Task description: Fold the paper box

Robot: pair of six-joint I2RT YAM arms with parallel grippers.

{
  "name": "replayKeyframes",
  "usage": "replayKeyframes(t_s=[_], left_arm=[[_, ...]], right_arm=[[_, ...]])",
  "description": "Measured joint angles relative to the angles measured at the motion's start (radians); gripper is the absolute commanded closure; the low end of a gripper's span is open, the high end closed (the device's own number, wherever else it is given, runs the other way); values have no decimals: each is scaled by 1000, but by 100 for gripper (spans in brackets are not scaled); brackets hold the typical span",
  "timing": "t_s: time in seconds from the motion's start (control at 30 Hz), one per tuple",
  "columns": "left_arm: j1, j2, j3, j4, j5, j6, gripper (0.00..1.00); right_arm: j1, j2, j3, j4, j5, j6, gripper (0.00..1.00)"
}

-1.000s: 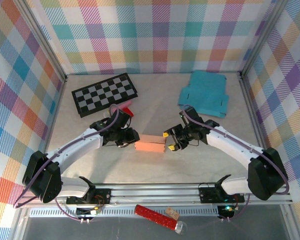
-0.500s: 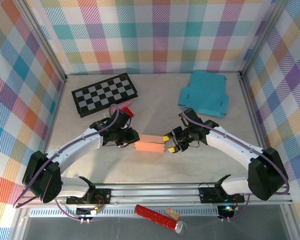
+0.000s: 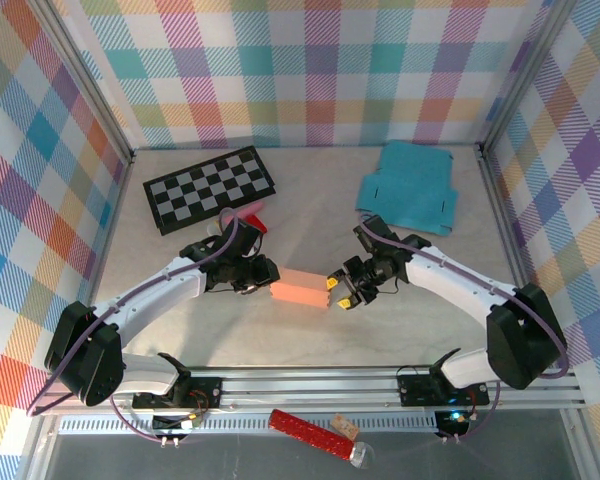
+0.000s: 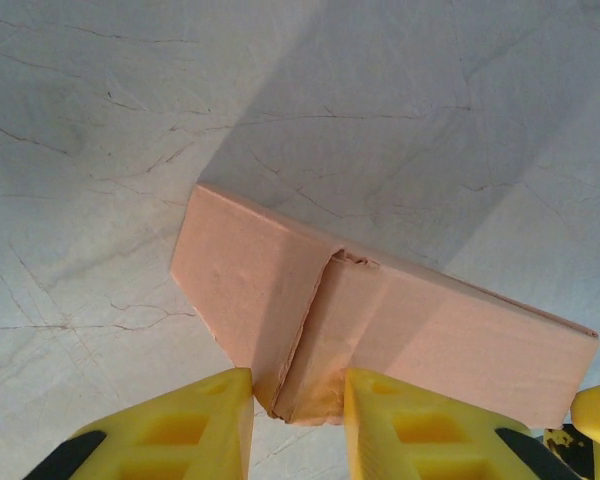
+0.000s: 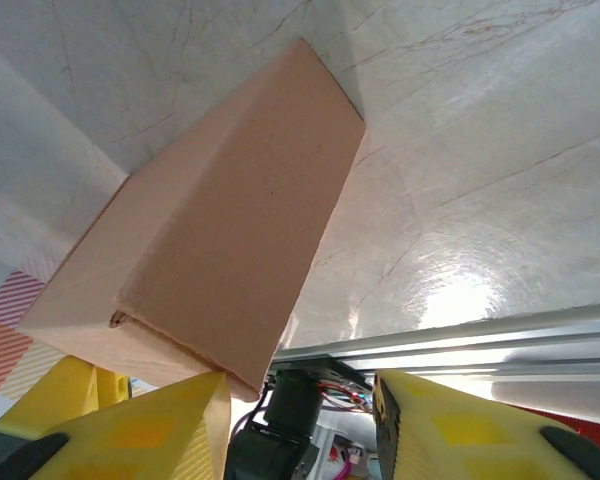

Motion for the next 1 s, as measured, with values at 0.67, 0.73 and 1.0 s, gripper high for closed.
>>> replayKeyframes(t_s=[0.67,0.73,1.0], left_arm=[[-9,-57,-59,42,-1,21,74],[-15,-64,-68,53,-4,20,75],[-52,-121,-121,72,-22,1,76]], right_arm=[[35,-77,-113,316,140,389,10],[47,-47,-115,350,132,422,12],[52,-3,-164,371,60,435,19]])
